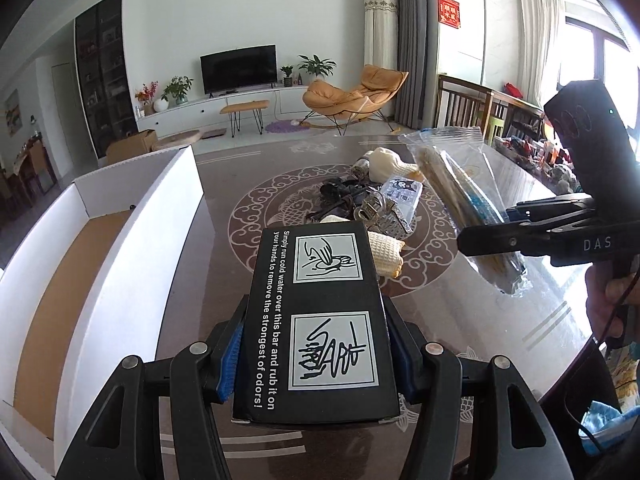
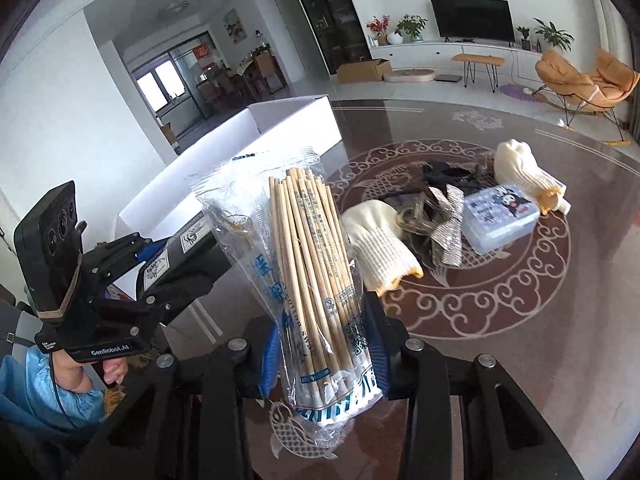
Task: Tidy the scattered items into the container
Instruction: 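Lower the black box and chopstick bag into the white container, opening both grippers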
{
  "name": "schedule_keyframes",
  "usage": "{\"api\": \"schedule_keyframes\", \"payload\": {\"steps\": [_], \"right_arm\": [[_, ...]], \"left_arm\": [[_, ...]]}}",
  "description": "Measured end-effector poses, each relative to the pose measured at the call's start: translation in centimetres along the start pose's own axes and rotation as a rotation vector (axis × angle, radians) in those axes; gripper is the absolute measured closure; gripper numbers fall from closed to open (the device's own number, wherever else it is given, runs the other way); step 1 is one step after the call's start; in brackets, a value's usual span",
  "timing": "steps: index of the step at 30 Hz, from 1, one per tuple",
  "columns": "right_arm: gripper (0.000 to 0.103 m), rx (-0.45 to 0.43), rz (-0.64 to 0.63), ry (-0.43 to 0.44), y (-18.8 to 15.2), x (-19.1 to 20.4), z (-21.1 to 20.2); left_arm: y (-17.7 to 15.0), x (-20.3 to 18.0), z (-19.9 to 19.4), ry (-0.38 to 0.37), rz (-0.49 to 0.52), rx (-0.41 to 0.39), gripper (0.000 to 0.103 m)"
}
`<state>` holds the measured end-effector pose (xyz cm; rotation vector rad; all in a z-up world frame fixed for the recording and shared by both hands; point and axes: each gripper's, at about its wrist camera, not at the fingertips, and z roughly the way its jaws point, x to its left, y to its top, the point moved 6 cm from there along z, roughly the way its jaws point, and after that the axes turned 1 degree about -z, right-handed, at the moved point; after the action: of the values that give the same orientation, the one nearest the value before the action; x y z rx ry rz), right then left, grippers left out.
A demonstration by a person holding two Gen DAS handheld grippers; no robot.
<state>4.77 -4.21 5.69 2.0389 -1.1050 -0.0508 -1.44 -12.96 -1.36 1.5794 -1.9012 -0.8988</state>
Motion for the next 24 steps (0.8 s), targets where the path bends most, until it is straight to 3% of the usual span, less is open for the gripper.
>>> {"api": "schedule_keyframes", "payload": {"steps": [2,4,8,11,15,20,21,22,23,24], "right_arm": [[0.066,-0.017,-0.006,0.049,2.5,2.7,1.6],[0.066,-0.036,-0.004,0.106,5.7,5.5,3.2],[0.066,-0.072,-0.022,0.177,12.5,11.5,7.8],[0.066,-0.045,-0.037,0.196,16.4,15.8,13.0],[0.066,0.042,-0.063,0.134,18.3,19.4,20.3],[0.062,0.108,-0.049,0.085,18.2,20.7,25.6],[0.06,0.13,-0.053,0.071,18.0,20.8,26.3],[0.051,0.148,-0.058,0.06,17.9,20.9,26.9],[0.043,0.154,-0.065,0.047,17.8,20.9,27.1],[0.042,0.145,-0.075,0.04,17.7,20.8,27.0]], "left_arm": [[0.7,3.0,-1.6,-0.018,-0.073,-0.015,0.045],[1.3,7.1,-3.3,0.009,-0.142,-0.033,0.045],[1.7,16.7,-5.6,0.158,-0.235,-0.043,0.045],[1.2,23.5,-5.9,0.241,-0.309,-0.011,0.045],[-0.1,30.2,-4.5,0.313,-0.379,0.071,0.045],[-2.2,33.7,-2.6,0.342,-0.438,0.164,0.043],[-2.5,33.9,-2.6,0.354,-0.441,0.165,0.036],[-2.6,33.9,-2.7,0.368,-0.439,0.161,0.029],[-2.8,34.0,-2.9,0.386,-0.436,0.154,0.012],[-3.0,34.0,-3.1,0.404,-0.434,0.143,0.005]]}}
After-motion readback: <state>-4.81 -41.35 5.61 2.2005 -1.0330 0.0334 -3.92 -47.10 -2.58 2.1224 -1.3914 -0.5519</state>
